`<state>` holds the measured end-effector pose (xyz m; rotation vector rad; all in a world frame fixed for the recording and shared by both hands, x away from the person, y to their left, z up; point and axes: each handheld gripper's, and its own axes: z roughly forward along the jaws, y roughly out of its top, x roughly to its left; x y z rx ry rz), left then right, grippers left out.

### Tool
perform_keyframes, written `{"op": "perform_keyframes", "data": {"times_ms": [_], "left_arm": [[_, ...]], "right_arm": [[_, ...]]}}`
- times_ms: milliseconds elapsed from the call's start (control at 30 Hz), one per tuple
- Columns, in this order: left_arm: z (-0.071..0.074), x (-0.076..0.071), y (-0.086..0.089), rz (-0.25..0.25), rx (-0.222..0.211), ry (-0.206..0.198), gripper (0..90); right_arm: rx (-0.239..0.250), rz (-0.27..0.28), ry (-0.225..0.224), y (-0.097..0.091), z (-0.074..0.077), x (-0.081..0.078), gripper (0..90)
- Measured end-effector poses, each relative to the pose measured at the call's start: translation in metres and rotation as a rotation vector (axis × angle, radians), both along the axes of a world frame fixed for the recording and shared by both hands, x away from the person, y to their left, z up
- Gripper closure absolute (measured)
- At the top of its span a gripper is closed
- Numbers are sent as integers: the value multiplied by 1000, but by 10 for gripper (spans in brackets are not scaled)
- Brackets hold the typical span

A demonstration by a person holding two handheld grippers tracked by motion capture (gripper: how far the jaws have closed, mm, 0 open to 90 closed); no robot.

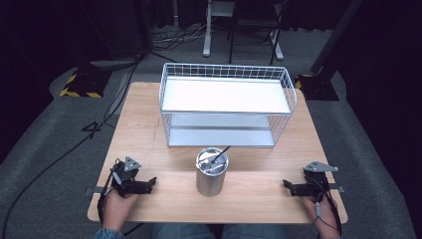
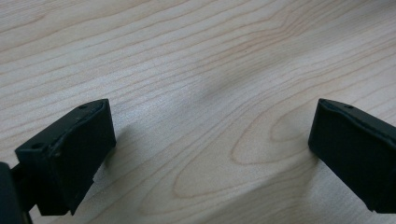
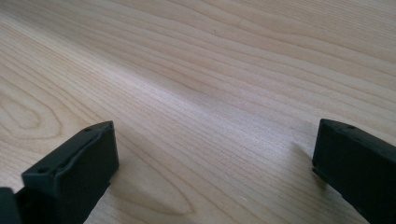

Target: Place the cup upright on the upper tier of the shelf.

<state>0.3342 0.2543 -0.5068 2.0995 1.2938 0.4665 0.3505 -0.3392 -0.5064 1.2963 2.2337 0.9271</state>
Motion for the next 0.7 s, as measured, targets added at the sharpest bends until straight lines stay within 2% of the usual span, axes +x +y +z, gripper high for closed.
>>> {"op": "perform_keyframes", "data": {"times_ms": [367, 400, 500, 633, 700], "left_arm": [[1, -2, 1, 17, -8, -4, 0], [2, -2, 2, 14, -12, -17, 0], [12, -6, 3, 5, -50, -45, 0], [22, -10, -4, -31, -39, -51, 0], [34, -14, -9, -53, -53, -82, 0]], "right_arm": [[0, -6, 0, 0, 0, -1, 4], [-1, -6, 0, 0, 0, -1, 5], [-1, -7, 0, 0, 0, -1, 5], [-1, -8, -1, 0, 0, -1, 4], [-1, -10, 0, 0, 0, -1, 5]]}}
